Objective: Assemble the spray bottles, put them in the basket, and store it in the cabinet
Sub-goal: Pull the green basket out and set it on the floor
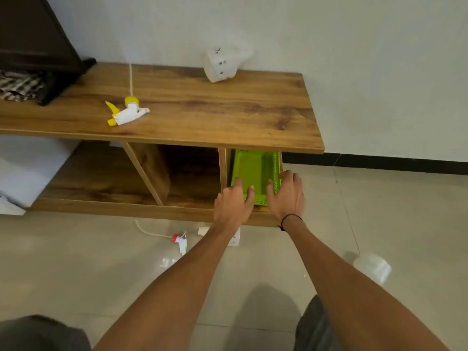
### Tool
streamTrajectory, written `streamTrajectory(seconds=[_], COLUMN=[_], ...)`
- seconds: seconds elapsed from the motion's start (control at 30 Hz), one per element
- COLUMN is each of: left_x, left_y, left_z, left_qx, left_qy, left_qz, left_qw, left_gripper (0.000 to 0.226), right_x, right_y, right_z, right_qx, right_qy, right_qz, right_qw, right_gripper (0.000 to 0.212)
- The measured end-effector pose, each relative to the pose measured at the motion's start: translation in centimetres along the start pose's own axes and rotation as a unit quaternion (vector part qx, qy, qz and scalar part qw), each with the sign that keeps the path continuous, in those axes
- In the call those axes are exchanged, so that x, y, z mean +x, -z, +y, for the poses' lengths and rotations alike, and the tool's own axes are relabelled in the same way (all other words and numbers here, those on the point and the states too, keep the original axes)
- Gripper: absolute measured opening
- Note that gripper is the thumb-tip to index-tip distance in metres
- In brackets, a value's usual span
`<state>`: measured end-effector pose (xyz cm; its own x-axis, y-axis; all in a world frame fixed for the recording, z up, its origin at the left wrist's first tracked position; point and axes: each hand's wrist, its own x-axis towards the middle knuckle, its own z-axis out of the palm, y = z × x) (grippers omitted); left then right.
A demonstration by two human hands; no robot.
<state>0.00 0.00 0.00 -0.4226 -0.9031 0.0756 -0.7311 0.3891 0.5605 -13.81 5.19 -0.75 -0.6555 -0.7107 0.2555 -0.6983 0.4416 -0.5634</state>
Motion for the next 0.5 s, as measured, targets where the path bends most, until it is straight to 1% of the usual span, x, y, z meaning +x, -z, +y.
streamTrajectory(seconds=[0.1, 0.17, 0.23, 0.33, 0.5], left_x=[1.1, 1.6, 1.8, 2.5, 1.5], left_y=[-2.0, -3.3, -4.5, -6.1, -6.9], left_z=[-0.6, -0.8, -1.1, -1.8, -2.5], left_qx=[-0.03, -0.049, -0.067, -0.064, -0.065], left_qy=[0.069, 0.121, 0.154, 0.16, 0.169], left_qz=[0.013, 0.008, 0.002, 0.008, -0.016], left_qw=[0.997, 0.991, 0.986, 0.985, 0.983], left_gripper=[0.053, 0.055, 0.056, 0.059, 0.067], right_x=[1.3, 2.2, 2.9, 4.2, 3.7], right_y=[-2.4, -4.2, -5.6, -6.9, -6.6], right_z=[1.1, 1.6, 2.0, 2.7, 3.1], right_qx=[0.012, 0.03, 0.056, 0.103, 0.118], right_qy=[-0.119, -0.204, -0.276, -0.316, -0.324], right_qz=[-0.026, -0.073, -0.114, -0.139, -0.138], right_qw=[0.993, 0.976, 0.953, 0.933, 0.928], right_gripper=[0.043, 0.05, 0.054, 0.048, 0.044])
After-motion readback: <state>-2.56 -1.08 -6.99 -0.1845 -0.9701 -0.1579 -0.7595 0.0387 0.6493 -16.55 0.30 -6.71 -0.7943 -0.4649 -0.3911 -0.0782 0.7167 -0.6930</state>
